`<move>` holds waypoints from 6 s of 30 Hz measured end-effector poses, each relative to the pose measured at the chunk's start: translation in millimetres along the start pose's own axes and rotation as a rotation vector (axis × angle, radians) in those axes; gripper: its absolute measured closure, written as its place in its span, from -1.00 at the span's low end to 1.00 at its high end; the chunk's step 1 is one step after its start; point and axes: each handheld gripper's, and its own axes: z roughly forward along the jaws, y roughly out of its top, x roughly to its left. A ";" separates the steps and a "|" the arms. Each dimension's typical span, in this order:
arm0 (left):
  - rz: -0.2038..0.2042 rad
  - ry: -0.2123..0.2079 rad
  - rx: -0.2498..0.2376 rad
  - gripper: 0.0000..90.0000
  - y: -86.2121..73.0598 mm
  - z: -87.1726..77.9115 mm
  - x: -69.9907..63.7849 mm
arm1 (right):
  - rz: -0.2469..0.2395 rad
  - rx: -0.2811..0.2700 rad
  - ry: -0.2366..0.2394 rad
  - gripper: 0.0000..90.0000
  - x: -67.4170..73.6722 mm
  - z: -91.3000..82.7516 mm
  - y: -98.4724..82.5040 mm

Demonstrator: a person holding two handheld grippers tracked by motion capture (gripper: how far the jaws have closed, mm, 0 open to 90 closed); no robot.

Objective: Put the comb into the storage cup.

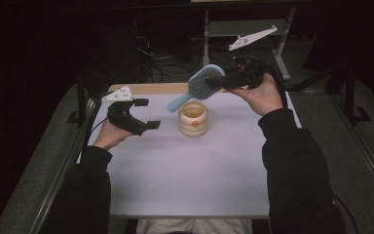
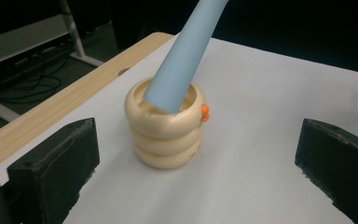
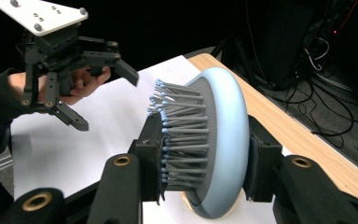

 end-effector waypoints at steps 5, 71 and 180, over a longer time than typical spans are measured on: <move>-0.030 0.021 -0.018 -1.00 -17.0 -9.5 5.2 | 0.015 -0.015 -0.014 0.26 -7.7 -3.4 -0.2; -0.195 0.129 -0.122 -1.00 -99.0 -45.1 21.8 | 0.126 0.194 -0.019 0.25 -61.4 83.0 -40.5; -0.194 0.110 -0.021 -1.00 -112.3 -42.6 11.7 | 0.210 -0.031 -0.183 -1.00 -48.3 -20.0 -201.5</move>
